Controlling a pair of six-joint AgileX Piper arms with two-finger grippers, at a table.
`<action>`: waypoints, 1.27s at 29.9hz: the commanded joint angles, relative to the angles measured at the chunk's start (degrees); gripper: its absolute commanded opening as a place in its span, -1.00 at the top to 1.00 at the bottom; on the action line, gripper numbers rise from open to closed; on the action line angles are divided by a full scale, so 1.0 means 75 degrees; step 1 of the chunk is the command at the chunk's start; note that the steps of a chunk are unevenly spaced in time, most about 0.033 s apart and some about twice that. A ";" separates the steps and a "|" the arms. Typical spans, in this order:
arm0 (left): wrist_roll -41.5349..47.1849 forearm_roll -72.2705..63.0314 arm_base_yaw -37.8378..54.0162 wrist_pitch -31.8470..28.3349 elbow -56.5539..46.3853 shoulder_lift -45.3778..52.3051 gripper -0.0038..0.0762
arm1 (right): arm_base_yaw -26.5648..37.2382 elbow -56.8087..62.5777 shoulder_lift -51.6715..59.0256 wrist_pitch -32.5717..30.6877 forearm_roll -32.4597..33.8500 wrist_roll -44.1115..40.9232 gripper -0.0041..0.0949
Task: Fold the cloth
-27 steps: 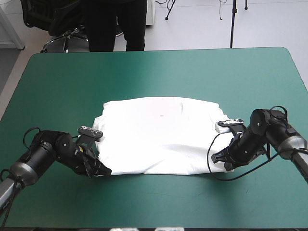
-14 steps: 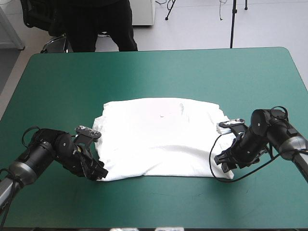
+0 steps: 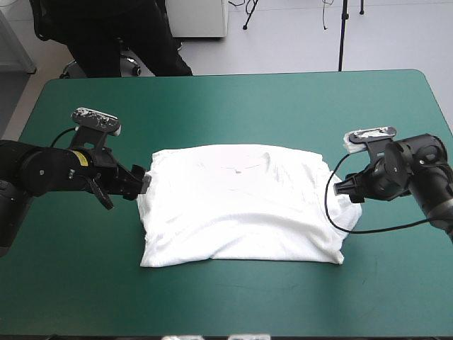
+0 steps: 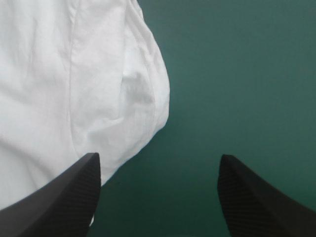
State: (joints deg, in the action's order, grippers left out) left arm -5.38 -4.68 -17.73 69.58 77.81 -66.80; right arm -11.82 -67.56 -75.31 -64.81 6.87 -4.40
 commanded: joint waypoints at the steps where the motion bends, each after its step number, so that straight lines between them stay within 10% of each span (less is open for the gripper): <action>1: 0.0126 -0.0080 -0.0054 -0.0101 0.0366 0.0173 -0.67 | 0.0049 -0.0240 -0.0376 0.0500 0.0225 -0.0095 -0.23; 21: 0.0465 -0.0030 -0.0054 0.0332 0.0366 0.0173 -0.67 | 0.0881 -0.0240 -0.2772 0.0999 -0.0975 0.0885 -0.14; 32: 0.0513 -0.0014 -0.0054 0.0556 0.0379 0.0173 -0.63 | 0.0881 0.0483 -0.3504 0.1021 -0.1352 0.1221 0.96; 38: 0.0513 -0.0012 -0.0054 0.0556 0.0379 0.0173 -0.63 | 0.0881 0.0188 -0.2948 0.0775 -0.1434 0.1221 0.94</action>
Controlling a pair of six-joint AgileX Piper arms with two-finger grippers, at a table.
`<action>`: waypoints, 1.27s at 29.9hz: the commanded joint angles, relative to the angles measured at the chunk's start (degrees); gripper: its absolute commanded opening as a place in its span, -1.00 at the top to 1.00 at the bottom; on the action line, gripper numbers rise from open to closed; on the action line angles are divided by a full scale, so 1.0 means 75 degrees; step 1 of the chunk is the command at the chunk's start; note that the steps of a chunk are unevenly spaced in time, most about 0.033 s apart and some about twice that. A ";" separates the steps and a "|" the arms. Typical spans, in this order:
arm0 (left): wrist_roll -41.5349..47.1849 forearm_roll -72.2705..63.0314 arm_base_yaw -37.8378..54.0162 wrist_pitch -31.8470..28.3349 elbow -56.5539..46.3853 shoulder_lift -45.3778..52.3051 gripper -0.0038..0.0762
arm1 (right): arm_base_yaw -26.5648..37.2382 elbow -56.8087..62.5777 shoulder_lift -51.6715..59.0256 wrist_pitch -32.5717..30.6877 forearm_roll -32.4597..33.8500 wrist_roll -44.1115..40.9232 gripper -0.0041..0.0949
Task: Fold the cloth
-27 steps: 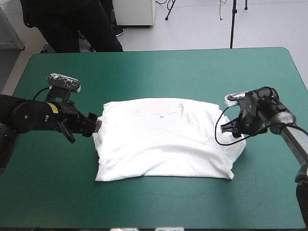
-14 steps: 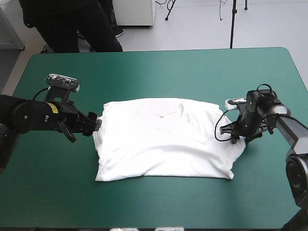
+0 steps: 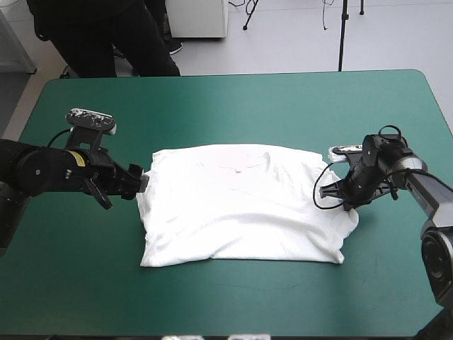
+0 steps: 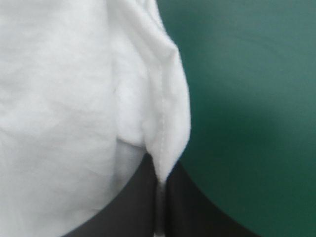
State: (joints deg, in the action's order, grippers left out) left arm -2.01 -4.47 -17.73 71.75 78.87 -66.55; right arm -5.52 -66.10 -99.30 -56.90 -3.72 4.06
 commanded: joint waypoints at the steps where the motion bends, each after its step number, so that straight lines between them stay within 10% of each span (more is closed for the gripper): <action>1: 0.0063 -0.0041 -0.0054 0.0266 0.0239 0.0140 -0.63 | 0.0040 -0.0130 0.0414 -0.0333 -0.0074 0.0093 0.94; 25: 0.0123 -0.0143 -0.0054 0.0266 0.0239 0.0140 -0.63 | -0.2140 -0.1093 -0.0005 0.0342 -0.0575 0.0491 0.92; 38: 0.0499 0.0288 -0.0054 0.0266 0.0239 0.0140 -0.63 | -0.2162 -0.2541 0.0194 -0.1608 -0.0745 0.0773 -0.13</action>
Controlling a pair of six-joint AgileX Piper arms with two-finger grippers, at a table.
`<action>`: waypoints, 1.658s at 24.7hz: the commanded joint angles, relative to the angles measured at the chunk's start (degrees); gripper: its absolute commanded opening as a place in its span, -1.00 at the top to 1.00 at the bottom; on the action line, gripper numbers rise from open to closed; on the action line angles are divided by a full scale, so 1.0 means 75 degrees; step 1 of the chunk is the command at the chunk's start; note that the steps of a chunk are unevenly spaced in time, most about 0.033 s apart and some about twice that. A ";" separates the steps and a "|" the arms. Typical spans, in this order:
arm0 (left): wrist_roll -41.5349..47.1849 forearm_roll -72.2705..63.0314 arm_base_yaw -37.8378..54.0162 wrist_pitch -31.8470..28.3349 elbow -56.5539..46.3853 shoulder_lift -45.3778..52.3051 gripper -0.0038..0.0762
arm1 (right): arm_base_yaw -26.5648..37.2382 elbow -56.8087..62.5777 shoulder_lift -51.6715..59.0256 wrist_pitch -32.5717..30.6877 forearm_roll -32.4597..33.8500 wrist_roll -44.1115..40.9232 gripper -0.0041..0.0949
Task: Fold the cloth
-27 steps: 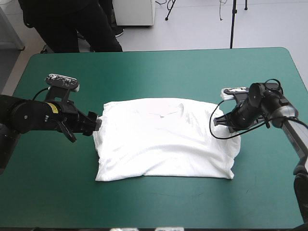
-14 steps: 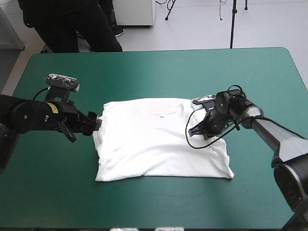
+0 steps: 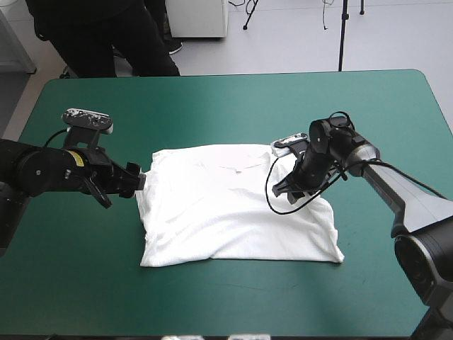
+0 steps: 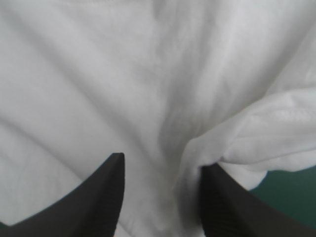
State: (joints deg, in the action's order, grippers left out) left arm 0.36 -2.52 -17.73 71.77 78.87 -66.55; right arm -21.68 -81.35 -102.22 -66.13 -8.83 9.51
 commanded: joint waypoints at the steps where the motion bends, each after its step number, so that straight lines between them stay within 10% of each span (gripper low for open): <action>1: 0.0239 0.0028 -0.0054 0.0264 0.0239 0.0140 -0.63 | -0.0008 -0.0590 0.0696 -0.0461 0.0006 -0.0051 -0.12; 11: 0.0777 0.0695 -0.0054 0.0250 0.0224 0.0095 -0.63 | -0.0008 -0.0656 0.1856 -0.0717 0.1728 -0.0728 -0.12; 33: 0.1550 0.1165 0.0852 -0.2673 -0.0837 -0.3858 -0.63 | -0.0008 -0.0586 0.3289 -0.0619 0.2164 -0.0828 -0.12; 41: 0.0975 0.0420 0.0852 -0.2848 -0.0837 -0.4518 -0.02 | -0.0008 -0.0536 0.3276 -0.0549 0.2106 -0.0841 -0.12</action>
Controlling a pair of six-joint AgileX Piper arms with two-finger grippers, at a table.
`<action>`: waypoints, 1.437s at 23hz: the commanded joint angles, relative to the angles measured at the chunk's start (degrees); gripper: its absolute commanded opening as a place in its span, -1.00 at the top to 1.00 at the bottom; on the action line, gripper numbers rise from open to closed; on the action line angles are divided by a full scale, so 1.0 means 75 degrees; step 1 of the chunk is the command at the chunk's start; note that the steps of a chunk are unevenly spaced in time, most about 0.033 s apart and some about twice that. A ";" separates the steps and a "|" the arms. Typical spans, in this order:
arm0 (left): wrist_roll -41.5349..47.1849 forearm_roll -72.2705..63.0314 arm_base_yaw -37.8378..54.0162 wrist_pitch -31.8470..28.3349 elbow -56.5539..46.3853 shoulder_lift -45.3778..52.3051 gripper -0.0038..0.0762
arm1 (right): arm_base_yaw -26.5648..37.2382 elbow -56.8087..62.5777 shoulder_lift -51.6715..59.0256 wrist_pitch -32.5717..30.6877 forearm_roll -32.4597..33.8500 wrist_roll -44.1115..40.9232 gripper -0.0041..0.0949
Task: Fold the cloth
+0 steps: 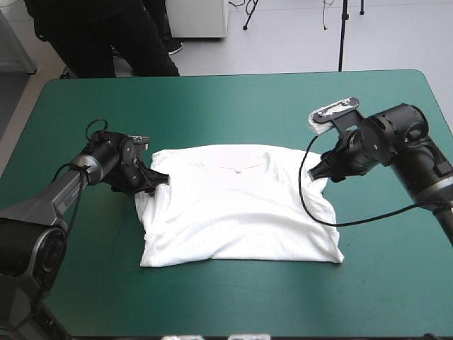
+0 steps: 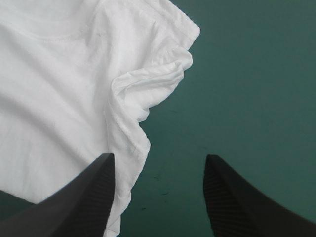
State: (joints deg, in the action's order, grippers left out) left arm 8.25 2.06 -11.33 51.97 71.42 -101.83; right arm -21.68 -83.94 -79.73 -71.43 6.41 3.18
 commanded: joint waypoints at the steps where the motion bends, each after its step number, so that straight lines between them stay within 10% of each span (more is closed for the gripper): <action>1: -0.0078 -0.0190 -0.0001 -0.0247 0.0155 0.0186 0.05 | -0.0008 -0.0191 0.0276 0.0156 0.0073 0.0003 -0.12; 10: -0.0078 -0.0190 -0.0001 -0.0316 0.0172 0.0227 0.92 | -0.0008 -0.0191 0.0276 0.0142 0.0019 0.0003 -0.12; 29: -0.1101 -0.1364 -0.1246 -0.0510 0.0857 0.0344 0.92 | -0.0008 -0.0191 0.0290 0.0091 -0.0118 0.0130 -0.12; 33: -0.1434 -0.1430 -0.1246 -0.0477 0.0869 0.0344 0.51 | -0.0008 -0.0191 0.0325 0.0097 -0.0118 0.0181 -0.12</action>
State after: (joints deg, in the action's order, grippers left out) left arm -1.44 -7.51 -20.43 49.57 76.21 -101.93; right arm -21.68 -83.88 -79.73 -71.43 5.27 3.87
